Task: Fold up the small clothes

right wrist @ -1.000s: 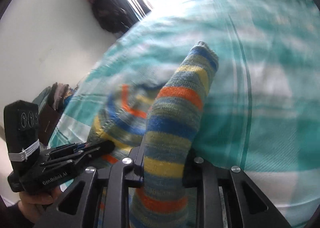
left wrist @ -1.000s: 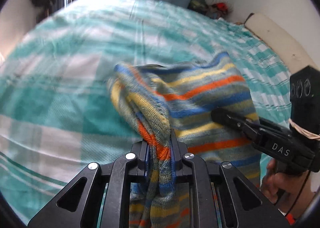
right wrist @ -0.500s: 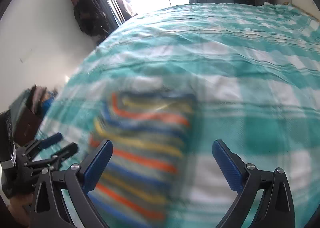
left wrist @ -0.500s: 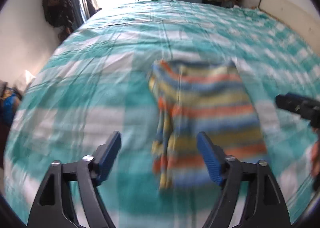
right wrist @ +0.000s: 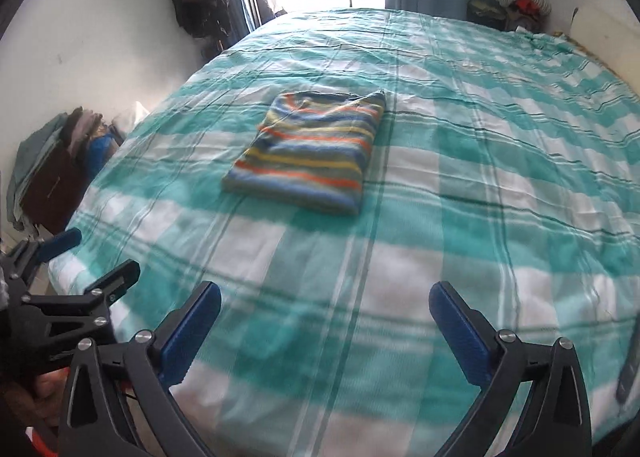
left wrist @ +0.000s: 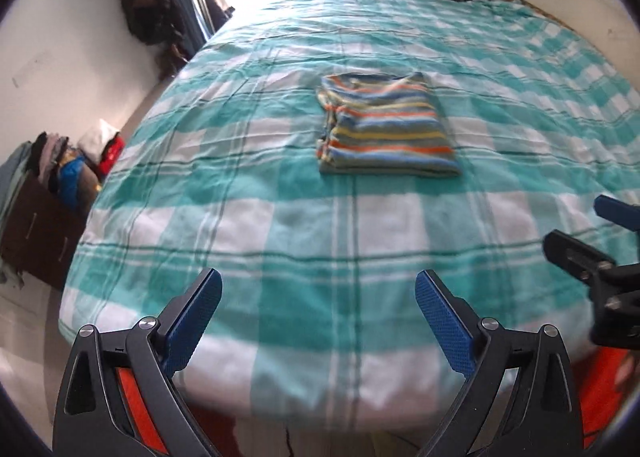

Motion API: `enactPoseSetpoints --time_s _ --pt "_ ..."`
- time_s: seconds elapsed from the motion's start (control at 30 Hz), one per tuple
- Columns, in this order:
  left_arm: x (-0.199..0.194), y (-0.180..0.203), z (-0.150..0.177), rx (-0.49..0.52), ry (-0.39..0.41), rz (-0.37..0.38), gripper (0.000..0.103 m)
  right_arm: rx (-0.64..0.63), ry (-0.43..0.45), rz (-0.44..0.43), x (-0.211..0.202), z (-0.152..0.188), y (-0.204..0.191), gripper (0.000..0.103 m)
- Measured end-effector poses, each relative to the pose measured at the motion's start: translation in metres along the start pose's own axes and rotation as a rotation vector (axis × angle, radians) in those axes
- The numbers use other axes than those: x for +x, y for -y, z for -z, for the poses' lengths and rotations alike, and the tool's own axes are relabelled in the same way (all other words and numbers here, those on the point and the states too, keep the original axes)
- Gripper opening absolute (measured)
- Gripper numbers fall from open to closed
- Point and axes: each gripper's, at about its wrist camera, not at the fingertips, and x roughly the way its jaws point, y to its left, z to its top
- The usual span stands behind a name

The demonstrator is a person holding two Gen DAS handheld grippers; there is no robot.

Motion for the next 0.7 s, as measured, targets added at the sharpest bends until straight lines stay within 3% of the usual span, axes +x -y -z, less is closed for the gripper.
enactPoseSetpoints --time_s 0.23,0.4,0.7 --pt "-0.030 -0.017 0.005 -0.093 -0.012 0.025 0.098 -0.016 0.041 -0.006 -0.052 -0.001 -0.020 0.103" --pt "-0.046 -0.015 0.007 -0.058 0.019 -0.033 0.098 -0.071 0.037 0.033 -0.068 -0.001 -0.036 0.103" --pt "-0.067 -0.020 0.005 -0.078 0.052 -0.039 0.102 -0.055 0.022 0.040 -0.082 -0.002 -0.043 0.103"
